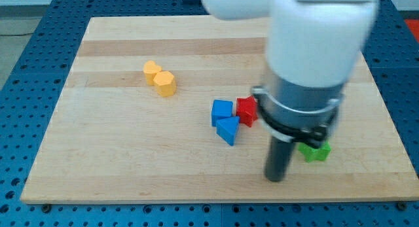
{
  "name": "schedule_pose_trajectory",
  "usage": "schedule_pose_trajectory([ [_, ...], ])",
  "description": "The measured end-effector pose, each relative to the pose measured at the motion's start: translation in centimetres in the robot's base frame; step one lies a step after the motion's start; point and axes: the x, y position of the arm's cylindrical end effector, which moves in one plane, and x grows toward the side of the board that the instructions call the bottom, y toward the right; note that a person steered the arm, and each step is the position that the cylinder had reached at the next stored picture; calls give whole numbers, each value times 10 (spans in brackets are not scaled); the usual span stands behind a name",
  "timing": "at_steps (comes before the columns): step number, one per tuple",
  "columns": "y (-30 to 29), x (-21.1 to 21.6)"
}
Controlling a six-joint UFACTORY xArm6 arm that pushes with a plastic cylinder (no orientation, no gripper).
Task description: Push the green star into the red star
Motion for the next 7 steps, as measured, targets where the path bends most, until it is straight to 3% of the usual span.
schedule_pose_trajectory([
  [2, 89, -2],
  [7, 45, -51],
])
